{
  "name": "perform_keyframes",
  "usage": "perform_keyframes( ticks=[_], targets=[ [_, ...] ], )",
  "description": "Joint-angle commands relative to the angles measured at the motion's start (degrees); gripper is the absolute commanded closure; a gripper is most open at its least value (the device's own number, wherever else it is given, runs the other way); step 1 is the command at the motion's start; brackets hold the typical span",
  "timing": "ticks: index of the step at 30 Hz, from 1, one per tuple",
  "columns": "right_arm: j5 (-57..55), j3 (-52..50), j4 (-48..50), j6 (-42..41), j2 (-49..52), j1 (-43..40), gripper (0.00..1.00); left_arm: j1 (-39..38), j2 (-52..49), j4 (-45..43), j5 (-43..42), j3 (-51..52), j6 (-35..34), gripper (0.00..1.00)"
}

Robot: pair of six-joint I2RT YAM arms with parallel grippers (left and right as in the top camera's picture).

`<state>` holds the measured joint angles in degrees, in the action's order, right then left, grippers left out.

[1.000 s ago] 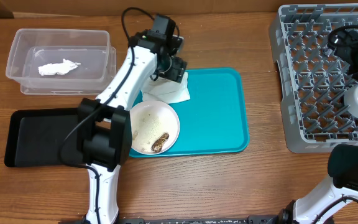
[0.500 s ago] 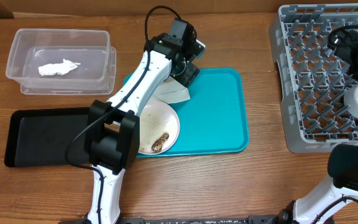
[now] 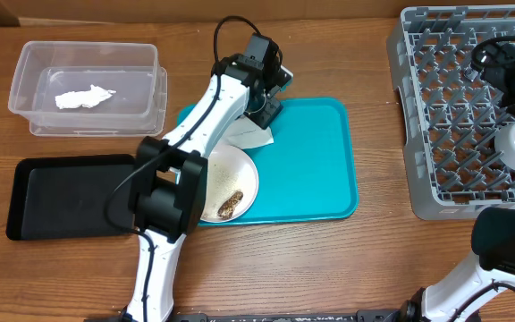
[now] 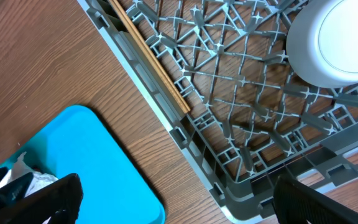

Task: Sort waste into correct bins and load items into the dishwasher
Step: 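Pinch the second white napkin with the left gripper and lift it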

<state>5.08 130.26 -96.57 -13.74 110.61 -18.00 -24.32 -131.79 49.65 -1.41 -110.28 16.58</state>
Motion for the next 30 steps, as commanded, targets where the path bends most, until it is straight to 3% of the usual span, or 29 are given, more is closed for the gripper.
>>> perform_keyframes(
  ticks=[1, 3, 5, 10, 13, 17, 30],
  targets=[
    [-0.3, -0.1, 0.2, -0.5, -1.7, -0.1, 0.0, -0.5, -1.0, -0.5, 0.6, -0.4, 1.2, 0.46],
    [-0.3, -0.1, 0.2, -0.5, -1.7, -0.1, 0.0, -0.5, -1.0, -0.5, 1.2, -0.5, 1.2, 0.46],
    [-0.3, -0.1, 0.2, -0.4, -1.7, -0.1, 0.0, -0.5, -1.0, -0.5, 3.1, -0.5, 1.2, 0.54],
    [-0.3, -0.1, 0.2, -0.5, -1.7, -0.1, 0.0, -0.5, -1.0, -0.5, 4.6, -0.5, 1.2, 0.8],
    [-0.3, -0.1, 0.3, -0.4, -1.7, -0.1, 0.0, -0.5, -1.0, -0.7, 4.6, -0.5, 0.7, 0.91],
    [-0.3, -0.1, 0.2, -0.4, -1.7, -0.1, 0.0, -0.5, -0.3, -0.9, 4.4, -0.6, -2.1, 0.96],
    [-0.3, -0.1, 0.2, -0.4, -1.7, -0.1, 0.0, -0.6, 8.8, 1.5, 4.4, -1.3, -9.2, 0.96]
  ],
)
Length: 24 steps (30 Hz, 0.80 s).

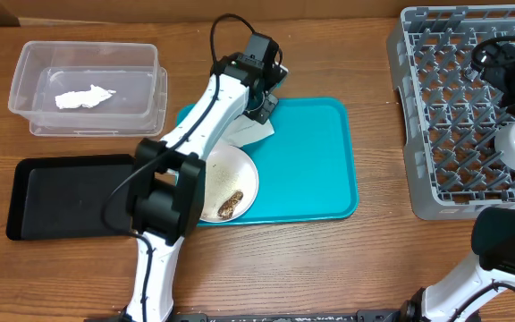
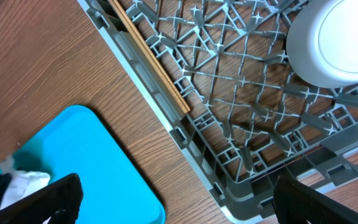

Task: Sort waste into correct bins and load items into the dishwasher
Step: 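Pinch the second white napkin with the left gripper and lift it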

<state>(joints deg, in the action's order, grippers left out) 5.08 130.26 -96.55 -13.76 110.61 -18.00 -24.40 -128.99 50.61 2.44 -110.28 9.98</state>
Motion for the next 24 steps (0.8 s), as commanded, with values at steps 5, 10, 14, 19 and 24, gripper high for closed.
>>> perform_keyframes(
  ticks=[5, 10, 14, 19, 24],
  targets=[
    [-0.3, -0.1, 0.2, -0.4, -1.7, -0.1, 0.0, -0.5, 10.4, 2.3, 0.5, -1.3, -3.5, 0.96],
    [-0.3, -0.1, 0.2, -0.4, -1.7, -0.1, 0.0, -0.4, 13.4, 2.9, 0.5, -1.3, -3.8, 0.95],
    [-0.3, -0.1, 0.2, -0.4, -1.7, -0.1, 0.0, -0.3, 13.7, 3.3, 0.5, -1.3, -4.9, 0.96],
    [-0.3, -0.1, 0.2, -0.4, -1.7, -0.1, 0.0, -0.4, 13.9, 3.1, 0.2, -1.3, -9.0, 0.96],
    [-0.3, -0.1, 0.2, -0.4, -1.7, -0.1, 0.0, -0.4, 12.8, 4.4, -12.6, -1.3, -9.0, 0.96]
  ],
)
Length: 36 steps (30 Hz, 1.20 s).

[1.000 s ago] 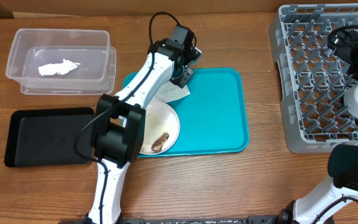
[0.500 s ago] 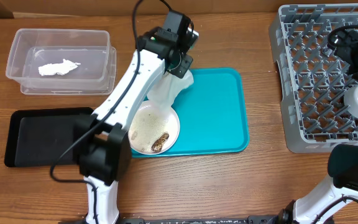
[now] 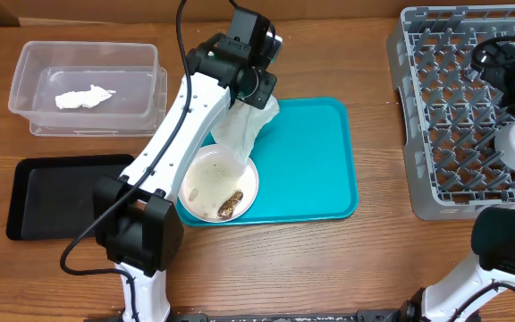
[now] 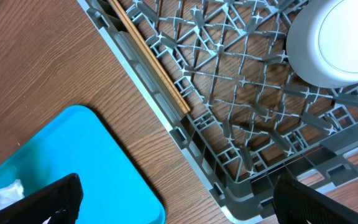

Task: Sort waste into correct bins and load items into the dishwasher

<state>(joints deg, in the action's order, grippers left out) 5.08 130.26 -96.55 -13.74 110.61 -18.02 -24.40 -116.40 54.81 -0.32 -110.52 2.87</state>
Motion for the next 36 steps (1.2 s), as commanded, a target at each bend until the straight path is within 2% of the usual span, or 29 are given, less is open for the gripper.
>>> perform_keyframes(
  ticks=[1, 8, 11, 16, 17, 20, 25, 27, 29, 33, 36],
  targets=[
    [-0.3, -0.1, 0.2, -0.4, -1.7, 0.0, 0.0, -0.4, -0.5, 0.0, -12.4, -1.1, -1.9, 0.96],
    [-0.3, -0.1, 0.2, -0.5, -1.7, 0.0, 0.0, -2.1, -7.2, -1.2, -24.6, -1.1, -4.2, 0.96],
    [-0.3, -0.1, 0.2, -0.4, -1.7, 0.0, 0.0, -4.0, -10.1, -1.2, -26.2, -1.1, -4.2, 0.95],
    [-0.3, -0.1, 0.2, -0.4, -1.7, 0.0, 0.0, -6.0, -11.8, -1.4, -26.1, -1.1, -4.2, 0.81],
    [-0.3, -0.1, 0.2, -0.5, -1.7, 0.0, 0.0, -6.1, -11.6, -1.8, -26.1, -1.1, -4.2, 0.81],
    [-0.3, -0.1, 0.2, -0.5, -1.7, 0.0, 0.0, -6.1, -11.1, -2.1, -26.1, -1.1, -4.2, 0.95],
    [-0.3, -0.1, 0.2, -0.5, -1.7, 0.0, 0.0, -5.9, -10.7, -1.9, -26.1, -1.1, -4.2, 0.96],
    [-0.3, -0.1, 0.2, -0.5, -1.7, 0.0, 0.0, -5.9, -10.7, -1.5, -25.3, -1.1, -4.2, 0.82],
    [-0.3, -0.1, 0.2, -0.5, -1.7, 0.0, 0.0, -6.4, -10.7, 0.0, -21.4, -1.1, -4.2, 0.79],
    [-0.3, -0.1, 0.2, -0.4, -1.7, 0.0, 0.0, -7.5, -10.7, 6.3, -11.2, -1.1, -4.2, 0.79],
    [-0.3, -0.1, 0.2, -0.4, -1.7, 0.0, 0.0, -8.5, -10.7, 11.0, -10.6, -1.1, -4.2, 0.69]
  ],
)
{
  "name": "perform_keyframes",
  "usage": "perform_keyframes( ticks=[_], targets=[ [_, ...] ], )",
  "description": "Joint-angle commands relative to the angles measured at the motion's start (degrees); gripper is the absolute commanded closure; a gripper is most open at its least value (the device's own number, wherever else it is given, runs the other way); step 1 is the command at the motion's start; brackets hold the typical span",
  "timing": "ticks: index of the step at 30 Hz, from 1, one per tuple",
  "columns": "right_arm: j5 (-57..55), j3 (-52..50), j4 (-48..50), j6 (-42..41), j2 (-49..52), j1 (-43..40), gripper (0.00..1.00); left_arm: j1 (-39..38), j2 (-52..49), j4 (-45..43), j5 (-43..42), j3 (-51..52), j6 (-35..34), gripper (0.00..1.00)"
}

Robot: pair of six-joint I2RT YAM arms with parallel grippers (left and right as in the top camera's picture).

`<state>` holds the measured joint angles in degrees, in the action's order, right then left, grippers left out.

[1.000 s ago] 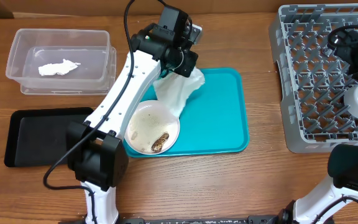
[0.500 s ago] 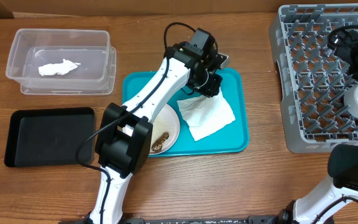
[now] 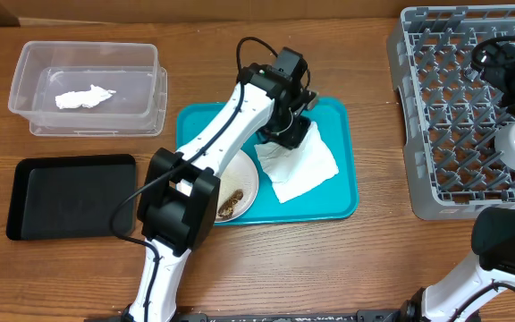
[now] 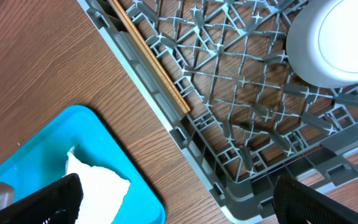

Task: Sort waste into correct bins and load items into the dishwasher

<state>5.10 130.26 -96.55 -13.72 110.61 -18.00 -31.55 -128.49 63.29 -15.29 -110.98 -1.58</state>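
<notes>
A white napkin (image 3: 302,165) lies spread on the right half of the teal tray (image 3: 333,121). My left gripper (image 3: 286,130) is low over its upper left corner and looks shut on it; the fingers are hidden under the wrist. A white plate (image 3: 240,183) with a brown food scrap (image 3: 229,204) sits at the tray's front left. My right gripper (image 4: 179,200) hangs open and empty over the near left edge of the grey dish rack (image 4: 229,168). The right wrist view also shows the napkin (image 4: 98,186).
A clear bin (image 3: 25,63) holding crumpled tissue stands at the back left, with a black tray (image 3: 70,197) in front of it. The dish rack (image 3: 418,134) holds a white bowl (image 4: 334,40) and a brown chopstick (image 4: 148,59).
My left gripper was high over the tray's back left with the napkin hanging from it. It is now lower and further right, and the napkin lies spread on the tray. The right arm stayed still.
My left gripper was down on the napkin at the tray's back left, beside the plate, and stayed there a second later. Then it held the napkin lifted above the plate. Now the napkin is laid out on the tray's right half. The right gripper stayed open throughout.
</notes>
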Motion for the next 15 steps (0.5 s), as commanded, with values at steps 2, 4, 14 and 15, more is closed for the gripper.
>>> perform_keyframes(
  ticks=[2, 4, 14, 15],
  targets=[
    [-0.3, -0.1, 0.2, -0.5, -1.7, -0.1, 0.0, -1.9, 1.4, 3.6, 4.4, -0.6, 0.3, 0.68],
    [-0.3, -0.1, 0.2, -0.5, -1.7, -0.1, 0.0, -2.6, 1.3, 3.9, 5.6, -0.6, 0.3, 0.67],
    [-0.3, -0.1, 0.2, -0.5, -1.7, -0.1, 0.0, -3.8, -1.7, 3.8, 8.5, 1.3, 0.3, 0.69],
    [-0.3, -0.1, 0.2, -0.5, -1.7, -0.1, 0.0, -3.8, -2.1, 3.8, 8.8, 1.5, 0.3, 0.71]
  ],
)
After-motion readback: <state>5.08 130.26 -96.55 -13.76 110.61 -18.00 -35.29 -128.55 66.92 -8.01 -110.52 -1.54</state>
